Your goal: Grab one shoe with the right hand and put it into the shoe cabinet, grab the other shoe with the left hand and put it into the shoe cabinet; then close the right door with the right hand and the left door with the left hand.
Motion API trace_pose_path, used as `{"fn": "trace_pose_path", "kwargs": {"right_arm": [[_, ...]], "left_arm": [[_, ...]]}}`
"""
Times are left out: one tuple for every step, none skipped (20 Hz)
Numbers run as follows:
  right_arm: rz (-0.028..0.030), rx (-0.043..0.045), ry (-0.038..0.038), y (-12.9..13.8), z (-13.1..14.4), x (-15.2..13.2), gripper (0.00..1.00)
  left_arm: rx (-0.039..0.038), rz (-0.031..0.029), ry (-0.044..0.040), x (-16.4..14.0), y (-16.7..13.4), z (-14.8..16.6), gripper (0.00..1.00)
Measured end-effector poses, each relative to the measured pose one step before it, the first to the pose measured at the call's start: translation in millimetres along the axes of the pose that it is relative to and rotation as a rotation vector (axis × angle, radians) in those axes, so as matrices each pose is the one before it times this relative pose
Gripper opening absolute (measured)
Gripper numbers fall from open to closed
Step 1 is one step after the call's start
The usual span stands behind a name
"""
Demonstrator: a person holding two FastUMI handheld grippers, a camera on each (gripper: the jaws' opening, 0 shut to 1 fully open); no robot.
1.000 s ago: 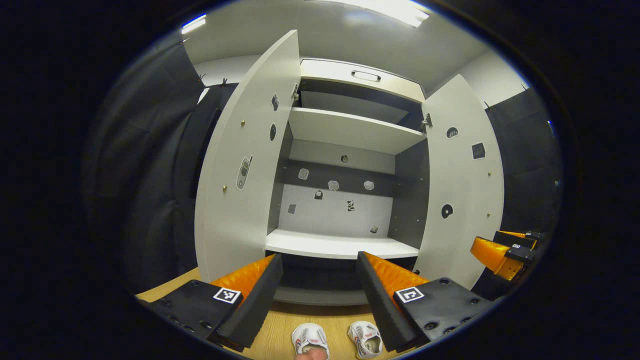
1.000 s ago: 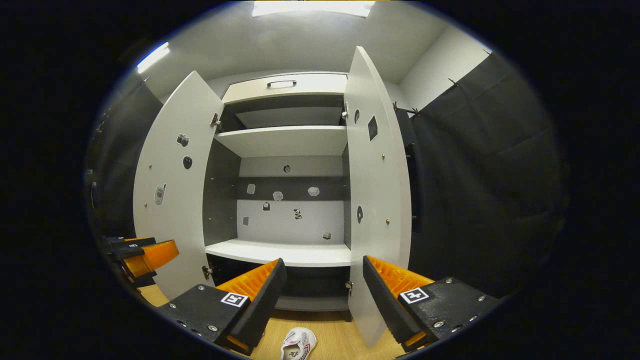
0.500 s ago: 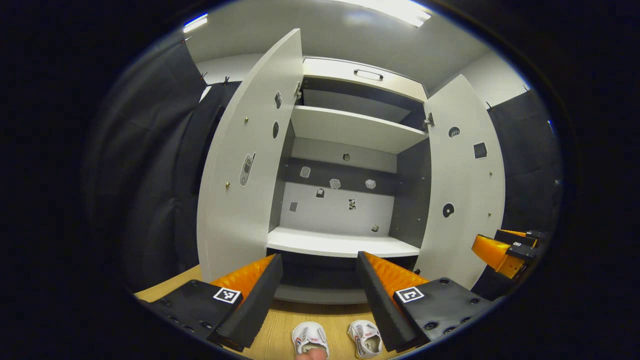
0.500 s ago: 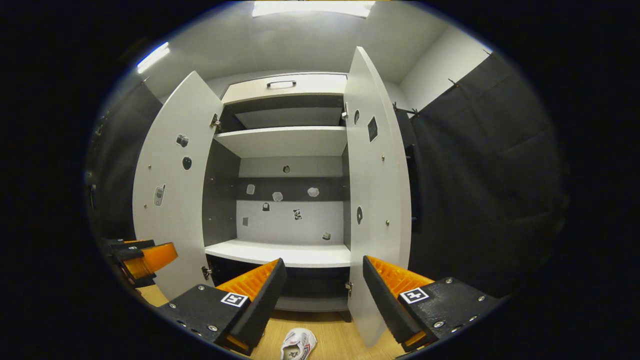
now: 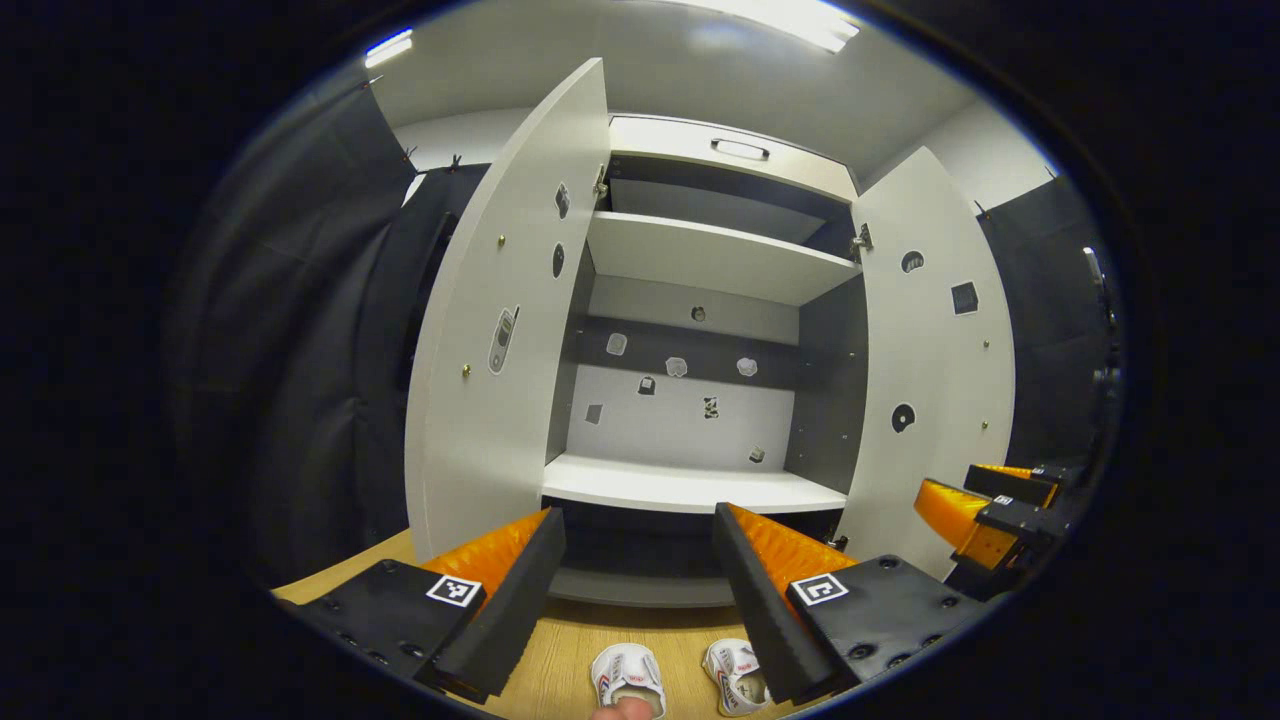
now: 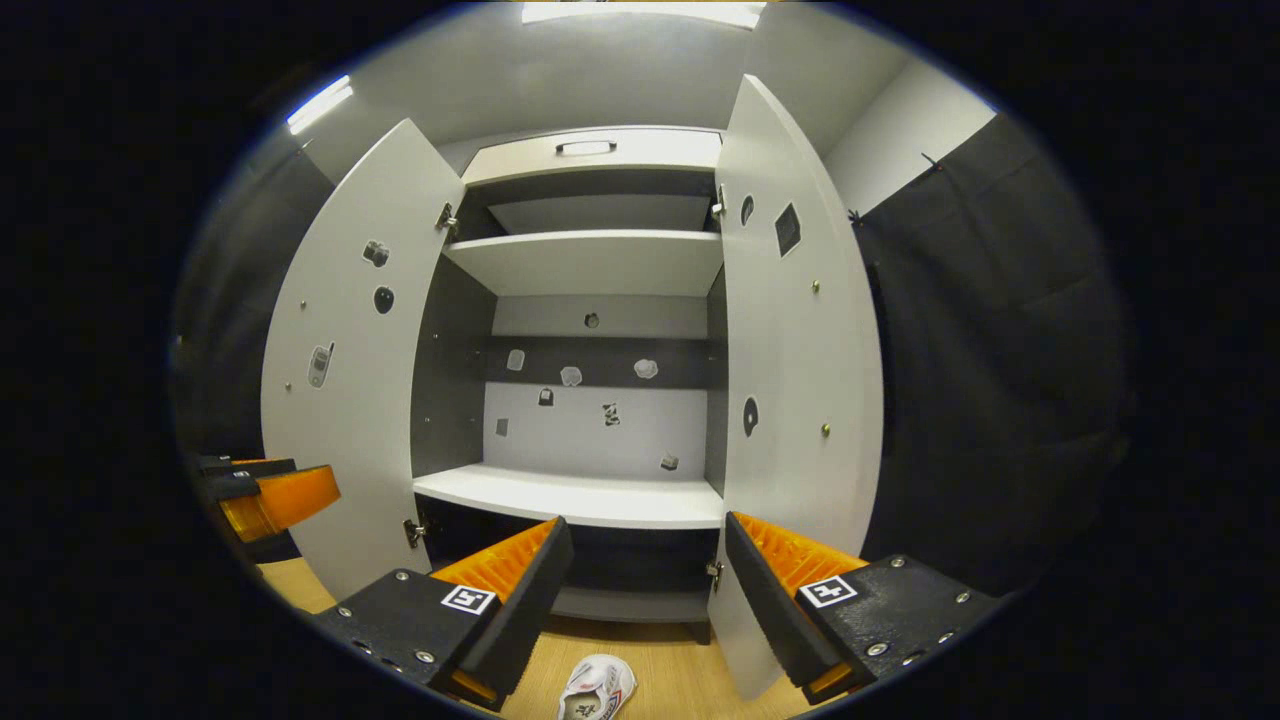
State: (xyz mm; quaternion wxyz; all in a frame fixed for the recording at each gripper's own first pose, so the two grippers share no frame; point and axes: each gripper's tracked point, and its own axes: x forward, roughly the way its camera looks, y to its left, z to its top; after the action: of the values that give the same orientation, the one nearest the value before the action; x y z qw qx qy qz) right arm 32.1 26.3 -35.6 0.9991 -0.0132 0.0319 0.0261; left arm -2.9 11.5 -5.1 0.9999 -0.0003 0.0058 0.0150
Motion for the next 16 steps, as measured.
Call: {"fn": "trace_pose_path", "kwargs": {"right_arm": [[0.00791, 0.00819, 0.03631, 2.64, -17.66, 5.83, 0.94], [0.00694, 0.0032, 0.03876, 3.26, -21.57, 4.58, 0.94], [-0.00164, -0.00641, 0.04793, 1.62, -26.1, 5.19, 0.94], [-0.00122, -0.0124, 0.05558, 2.15, -28.48, 5.7, 0.95], [0.00143, -0.01233, 0.06062, 2.1, -29.94, 5.01, 0.95], [0.00496, -0.0062, 0.0594, 2.08, -25.77, 6.38, 0.95], [0.00956, 0.00434, 0.06278, 2.91, -27.46, 5.88, 0.95], [0.01229, 0.01443, 0.06624, 3.5, -26.68, 4.07, 0.95], [0.01783, 0.01919, 0.05465, 3.91, -22.2, 4.42, 0.95], [0.0116, 0.01073, 0.04207, 2.33, -17.74, 3.06, 0.95], [-0.00019, -0.00729, 0.03166, 0.46, -15.52, 4.97, 0.95], [-0.00442, -0.0205, 0.03, -0.47, -13.59, 6.37, 0.95], [-0.00903, -0.02662, 0.02233, -1.17, -11.06, 7.49, 0.95], [-0.01273, -0.0246, 0.01909, -0.74, -9.95, 9.33, 0.95], [-0.01344, -0.02349, 0.02274, -1.07, -9.93, 8.58, 0.95], [-0.00928, -0.0198, 0.02867, -1.13, -10.51, 7.49, 0.95]], "left_arm": [[0.0, 0.00225, -0.00145, 0.38, 0.68, -0.15, 0.96], [0.0005, 0.00337, 0.00031, -0.58, 0.63, -0.77, 0.96], [0.00007, 0.00225, 0.00057, -0.08, 1.13, -1.0, 0.96], [-0.00031, 0.00157, 0.00212, -0.32, 0.21, -0.88, 0.96], [0.00019, -0.0002, 0.00074, -0.99, -0.22, -0.86, 0.96], [0.00208, 0.00199, -0.00092, 0.07, 0.87, 0.15, 0.96], [0.00338, 0.00282, -0.00225, -0.31, 1.32, 0.21, 0.96], [0.00273, 0.00378, 0.00036, 0.42, 1.59, -0.48, 0.96], [0.00014, 0.00327, 0.00161, -0.05, 1.28, -1.34, 0.96], [-0.00393, 0.00059, 0.00153, -0.32, 0.68, -0.55, 0.96], [-0.00505, 0.00091, 0.00184, 0.29, 0.85, -1.5, 0.96], [-0.00314, 0.00143, 0.00345, -0.63, 0.74, -1.01, 0.96], [-0.00105, 0.00289, 0.00392, 0.24, 0.69, -1.86, 0.96], [-0.00151, 0.00056, 0.00214, 0.78, 0.68, -0.66, 0.96], [-0.00112, 0.00005, 0.00063, -0.13, 0.44, -0.12, 0.96], [-0.00035, -0.00043, -0.00118, -0.22, 0.63, 0.77, 0.96]]}}
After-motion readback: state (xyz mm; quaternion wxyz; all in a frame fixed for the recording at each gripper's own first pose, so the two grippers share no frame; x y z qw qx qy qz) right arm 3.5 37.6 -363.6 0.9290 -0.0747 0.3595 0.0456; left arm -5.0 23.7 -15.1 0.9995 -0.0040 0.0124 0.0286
